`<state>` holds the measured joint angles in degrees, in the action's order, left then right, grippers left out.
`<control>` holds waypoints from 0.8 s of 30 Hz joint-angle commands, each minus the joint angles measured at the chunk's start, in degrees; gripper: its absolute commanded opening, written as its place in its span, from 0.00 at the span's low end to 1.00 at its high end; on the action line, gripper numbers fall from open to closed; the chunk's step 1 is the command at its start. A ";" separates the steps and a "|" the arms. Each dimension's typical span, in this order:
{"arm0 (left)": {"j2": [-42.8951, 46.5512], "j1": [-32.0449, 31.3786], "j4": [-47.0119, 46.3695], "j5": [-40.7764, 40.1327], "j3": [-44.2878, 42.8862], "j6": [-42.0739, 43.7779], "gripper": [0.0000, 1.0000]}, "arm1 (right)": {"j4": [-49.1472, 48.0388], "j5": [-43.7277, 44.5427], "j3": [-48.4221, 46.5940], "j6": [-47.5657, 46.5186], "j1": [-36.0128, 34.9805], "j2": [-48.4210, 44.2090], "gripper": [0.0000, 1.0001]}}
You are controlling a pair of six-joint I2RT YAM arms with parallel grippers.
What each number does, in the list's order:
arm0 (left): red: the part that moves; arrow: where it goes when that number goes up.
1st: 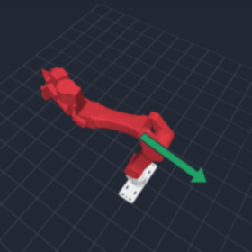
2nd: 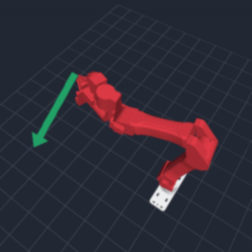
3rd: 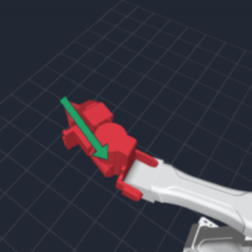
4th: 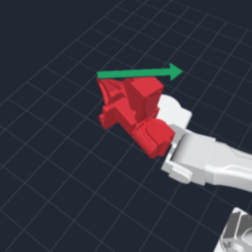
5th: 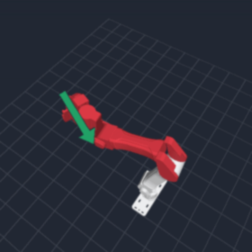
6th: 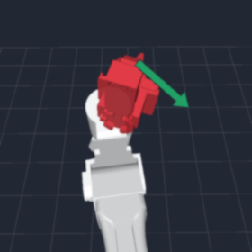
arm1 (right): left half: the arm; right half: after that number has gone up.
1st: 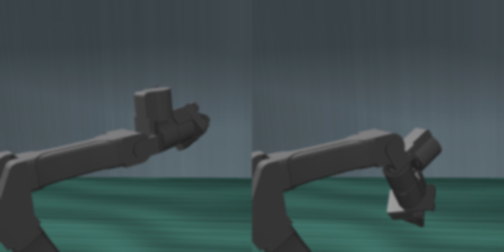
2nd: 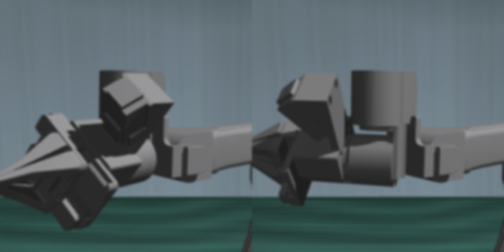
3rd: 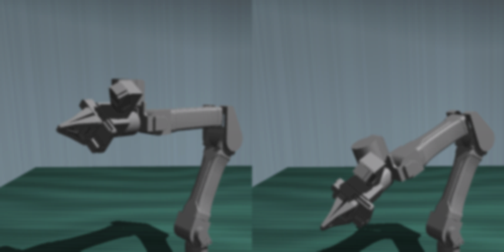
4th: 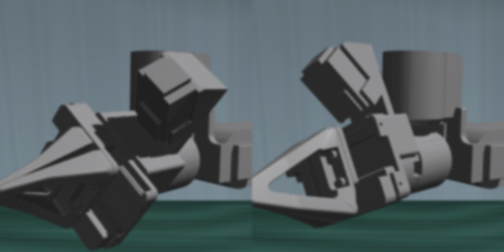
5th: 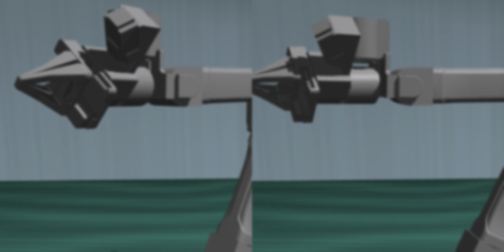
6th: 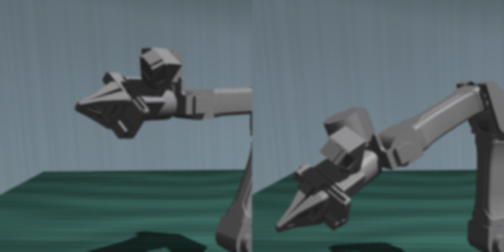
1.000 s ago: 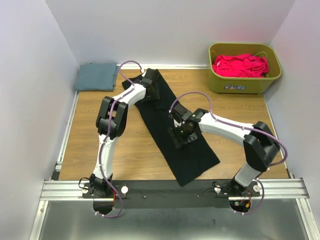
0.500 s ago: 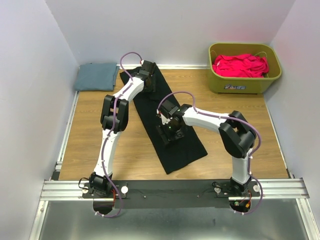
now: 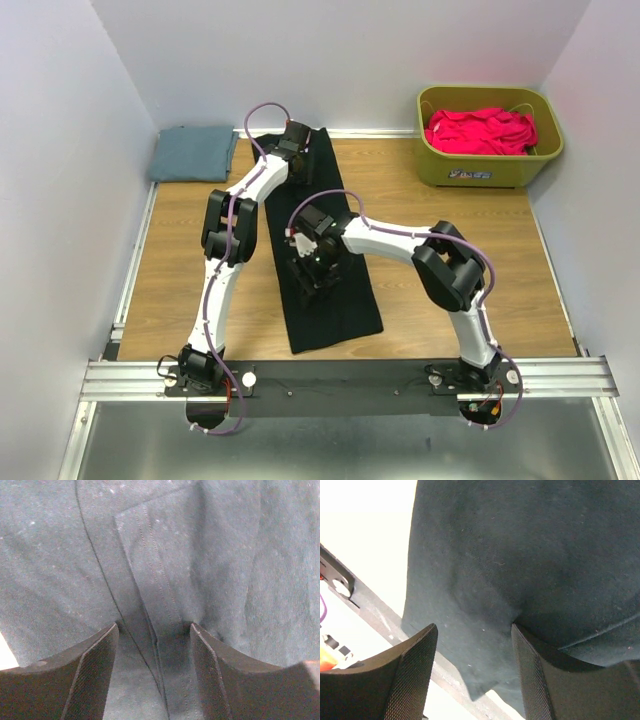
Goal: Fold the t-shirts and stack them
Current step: Fold the tshirt
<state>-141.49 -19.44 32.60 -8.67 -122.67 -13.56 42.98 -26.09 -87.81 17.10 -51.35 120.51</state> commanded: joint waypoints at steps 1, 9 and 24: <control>-1.16 0.46 -2.19 1.90 -1.25 1.52 0.71 | 0.00 1.89 -0.96 0.74 -1.73 1.76 0.68; 8.50 0.55 -4.82 2.34 -1.26 -0.84 0.89 | 0.26 15.00 0.96 3.89 -1.73 -12.30 0.74; 51.27 -4.11 -0.18 -10.22 41.48 -18.51 0.88 | 1.23 27.21 29.09 13.83 1.34 -37.35 0.66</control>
<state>-98.13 -20.62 26.79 -14.31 -97.43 -25.56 43.38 -3.60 -63.51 27.57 -50.92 87.68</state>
